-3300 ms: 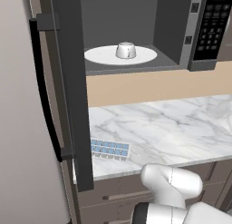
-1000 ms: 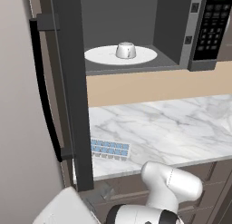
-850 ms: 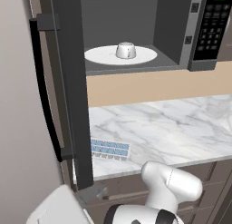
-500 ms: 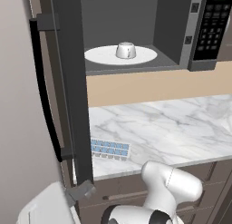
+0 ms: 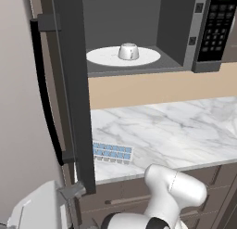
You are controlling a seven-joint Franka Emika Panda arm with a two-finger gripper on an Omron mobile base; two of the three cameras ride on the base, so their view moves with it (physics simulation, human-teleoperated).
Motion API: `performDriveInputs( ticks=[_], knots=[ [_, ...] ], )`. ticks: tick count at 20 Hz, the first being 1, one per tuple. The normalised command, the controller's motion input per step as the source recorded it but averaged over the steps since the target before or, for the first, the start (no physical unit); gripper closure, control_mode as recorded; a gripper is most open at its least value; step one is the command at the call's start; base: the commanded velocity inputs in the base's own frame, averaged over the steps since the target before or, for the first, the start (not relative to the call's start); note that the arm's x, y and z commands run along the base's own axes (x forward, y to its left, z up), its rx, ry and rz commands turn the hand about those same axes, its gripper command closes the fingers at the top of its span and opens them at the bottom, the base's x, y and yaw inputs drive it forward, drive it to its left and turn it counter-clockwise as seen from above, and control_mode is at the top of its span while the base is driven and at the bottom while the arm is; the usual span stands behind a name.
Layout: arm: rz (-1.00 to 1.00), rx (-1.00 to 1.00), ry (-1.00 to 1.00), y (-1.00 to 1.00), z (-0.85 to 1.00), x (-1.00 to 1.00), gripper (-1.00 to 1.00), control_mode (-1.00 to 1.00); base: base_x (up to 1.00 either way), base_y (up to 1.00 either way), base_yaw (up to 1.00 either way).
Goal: Pick the mug from the counter and place it inside the microwave. Then close the microwave.
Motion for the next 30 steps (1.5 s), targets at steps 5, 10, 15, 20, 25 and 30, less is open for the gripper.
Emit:
performDriveInputs(
  ticks=[5,10,15,20,25,30],
  knots=[
    [-0.04,0.0,0.0,0.14,-0.07,0.2,-1.0,-1.0,0.0,0.0,0.0],
    [-0.05,-0.01,0.0,0.08,-0.15,0.25,-1.0,-1.0,0.0,0.0,0.0],
    [-0.06,-0.02,0.0,0.07,-0.15,0.32,-1.0,-1.0,0.0,0.0,0.0],
    [-0.05,-0.01,0.01,0.11,-0.06,0.26,-1.0,-1.0,0.0,0.0,0.0],
    [-0.03,-0.01,0.05,0.08,0.0,0.24,-1.0,-1.0,0.0,0.0,0.0],
    [-0.02,-0.01,0.07,0.03,0.0,0.25,-1.0,-1.0,0.0,0.0,0.0]
  ],
)
